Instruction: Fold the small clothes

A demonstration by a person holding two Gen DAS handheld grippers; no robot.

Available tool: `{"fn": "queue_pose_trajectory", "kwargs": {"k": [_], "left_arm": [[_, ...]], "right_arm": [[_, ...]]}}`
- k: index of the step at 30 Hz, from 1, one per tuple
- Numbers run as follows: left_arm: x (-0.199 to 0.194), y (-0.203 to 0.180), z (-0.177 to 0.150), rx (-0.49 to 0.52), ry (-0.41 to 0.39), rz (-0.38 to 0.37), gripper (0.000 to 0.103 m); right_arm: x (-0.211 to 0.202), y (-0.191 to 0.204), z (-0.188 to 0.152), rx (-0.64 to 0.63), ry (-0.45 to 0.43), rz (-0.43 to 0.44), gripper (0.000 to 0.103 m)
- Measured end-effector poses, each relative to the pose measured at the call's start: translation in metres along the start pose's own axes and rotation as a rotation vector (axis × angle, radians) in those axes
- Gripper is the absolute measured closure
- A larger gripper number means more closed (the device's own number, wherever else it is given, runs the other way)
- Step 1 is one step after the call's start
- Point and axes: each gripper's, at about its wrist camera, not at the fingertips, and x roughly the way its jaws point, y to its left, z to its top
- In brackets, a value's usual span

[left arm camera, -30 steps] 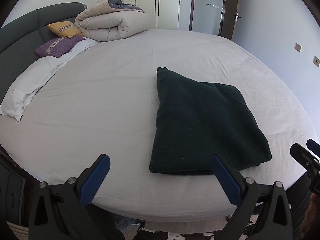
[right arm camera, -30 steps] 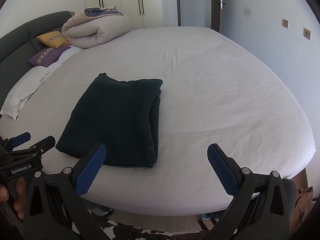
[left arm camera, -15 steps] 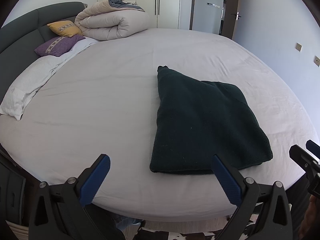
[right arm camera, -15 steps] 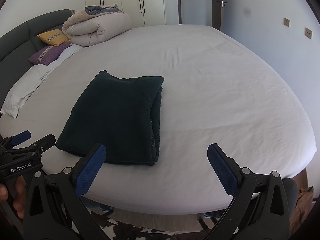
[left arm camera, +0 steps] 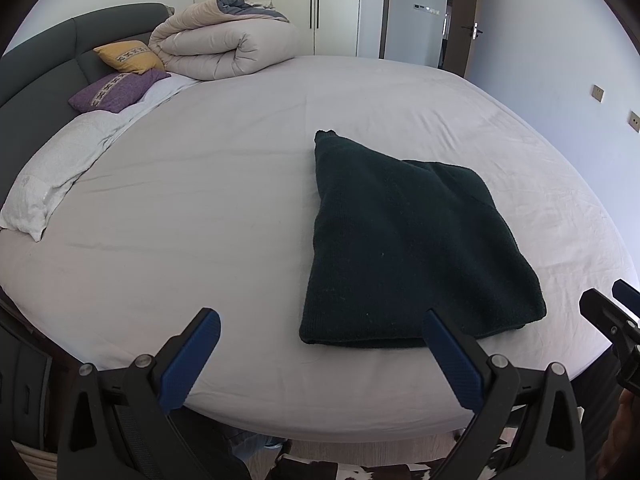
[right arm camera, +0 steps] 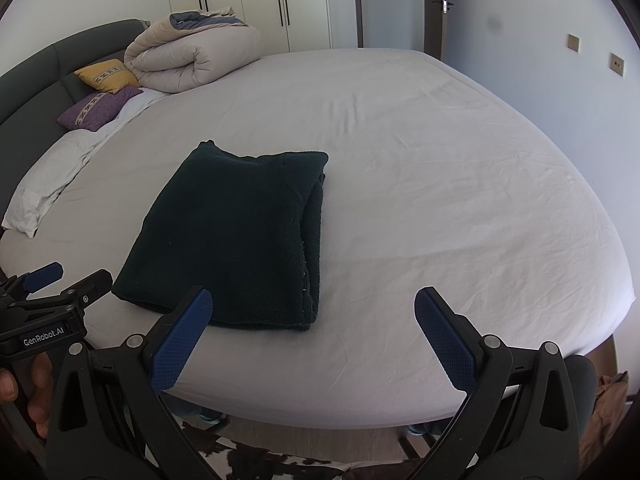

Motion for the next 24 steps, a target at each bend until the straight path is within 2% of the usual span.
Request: {"fn": "queue_pose_trajectory", "kwargs": {"k": [24], "left_arm": [[0.0026,0.001,-0.0004,0.001,0.006,0.001,0.0]], "right_arm": [[0.0009,0.0021,-0.0002,0.001,0.001,-0.001,0.0]]}}
